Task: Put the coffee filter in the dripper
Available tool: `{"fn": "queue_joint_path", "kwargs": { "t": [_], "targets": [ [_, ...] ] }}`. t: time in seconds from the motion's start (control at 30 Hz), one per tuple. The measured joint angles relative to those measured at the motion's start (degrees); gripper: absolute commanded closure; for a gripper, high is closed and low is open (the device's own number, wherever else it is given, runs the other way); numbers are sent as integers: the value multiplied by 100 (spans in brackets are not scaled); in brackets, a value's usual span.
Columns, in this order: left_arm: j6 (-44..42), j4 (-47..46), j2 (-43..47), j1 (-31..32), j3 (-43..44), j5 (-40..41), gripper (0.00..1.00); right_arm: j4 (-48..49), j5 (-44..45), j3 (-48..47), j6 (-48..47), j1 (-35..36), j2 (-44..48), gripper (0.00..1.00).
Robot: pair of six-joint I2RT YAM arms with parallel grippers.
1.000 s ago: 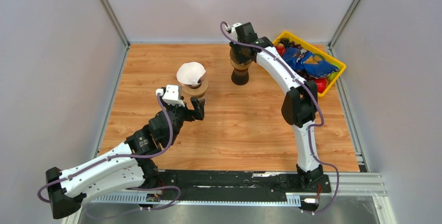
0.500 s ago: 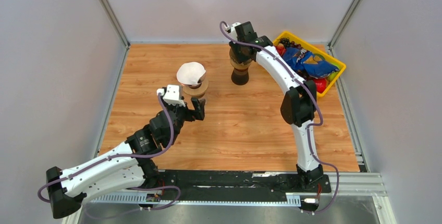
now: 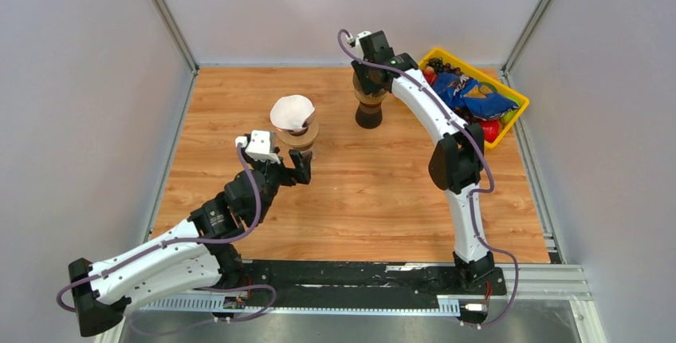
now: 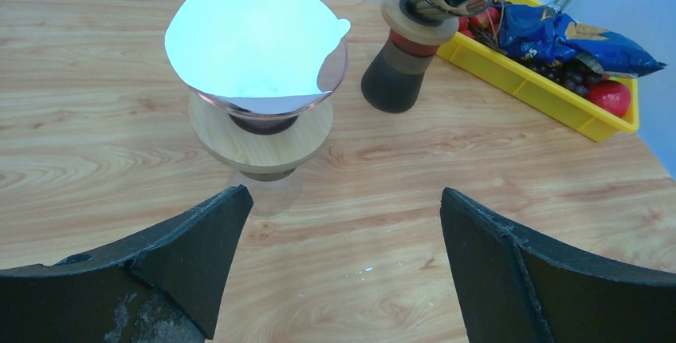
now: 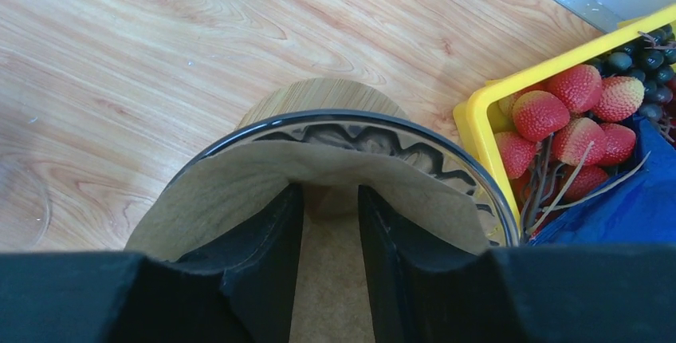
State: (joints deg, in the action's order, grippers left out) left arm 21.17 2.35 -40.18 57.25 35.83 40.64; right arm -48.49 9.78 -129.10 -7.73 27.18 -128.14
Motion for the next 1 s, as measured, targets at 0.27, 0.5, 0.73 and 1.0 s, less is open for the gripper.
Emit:
{"fn": "queue_joint_path", "kwargs": {
  "t": [0.27,0.5,0.73,1.0],
  "targets": [
    [11,7,33,0,15,-4,0,42,15,0,20,0,223,55],
    [11,42,37,0,153,-4,0,157,-118,4,63,0,769,49],
    [13,192,-50,0,632,2,0,623,-271,763,289,-4,1978,10],
    [157,787,-647,-177,1598,146,0,1818,-297,3491,1106,-879,4232,0]
  ]
}}
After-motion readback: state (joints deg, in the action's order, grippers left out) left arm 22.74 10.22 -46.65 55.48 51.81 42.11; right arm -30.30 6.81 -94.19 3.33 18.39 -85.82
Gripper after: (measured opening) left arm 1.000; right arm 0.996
